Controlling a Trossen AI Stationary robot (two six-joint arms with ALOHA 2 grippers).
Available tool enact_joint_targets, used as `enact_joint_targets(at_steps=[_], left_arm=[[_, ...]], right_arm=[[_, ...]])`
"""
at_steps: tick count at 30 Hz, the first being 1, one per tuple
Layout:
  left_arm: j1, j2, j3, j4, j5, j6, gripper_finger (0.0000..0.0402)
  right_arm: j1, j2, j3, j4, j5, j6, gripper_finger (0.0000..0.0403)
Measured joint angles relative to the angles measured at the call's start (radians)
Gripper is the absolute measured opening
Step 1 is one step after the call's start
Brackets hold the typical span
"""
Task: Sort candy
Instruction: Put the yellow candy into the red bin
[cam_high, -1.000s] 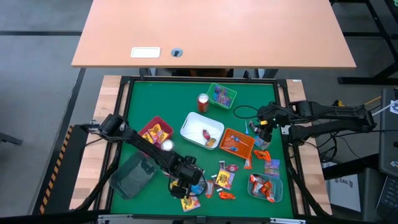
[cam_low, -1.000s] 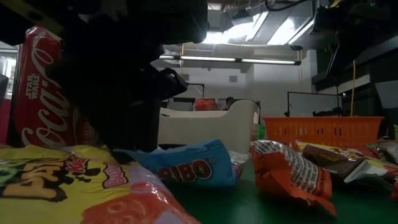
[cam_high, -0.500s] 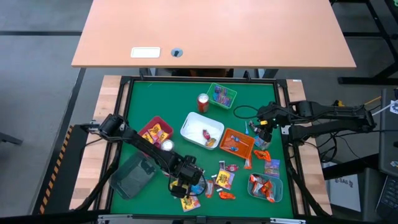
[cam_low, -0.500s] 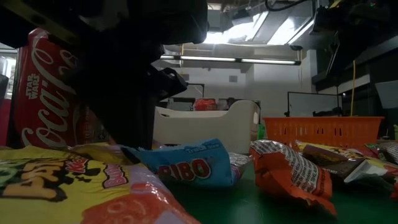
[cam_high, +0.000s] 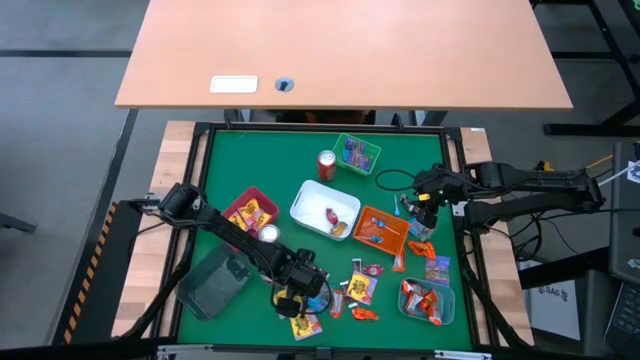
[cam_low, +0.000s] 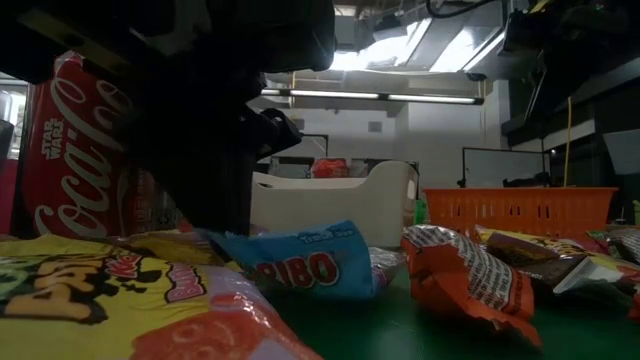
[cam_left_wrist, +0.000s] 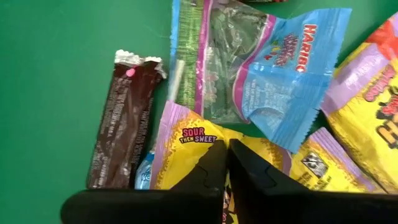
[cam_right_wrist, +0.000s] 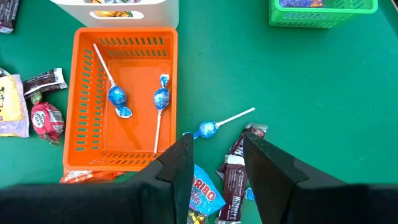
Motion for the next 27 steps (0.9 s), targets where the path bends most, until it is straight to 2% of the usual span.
enact_joint_targets(at_steps=[17, 27], left_arm=[[0.026, -0.002, 0.0, 0.063, 0.0, -0.006, 0.0], [0.041, -0.005, 0.0, 0.036, -0.005, -0.005, 0.0]], right_arm=[[0.0, 0.0, 0.0, 0.0, 0.0, 0.0, 0.0136], [0.0, 0.0, 0.0, -0.001, 0.0, 0.0, 0.0136]])
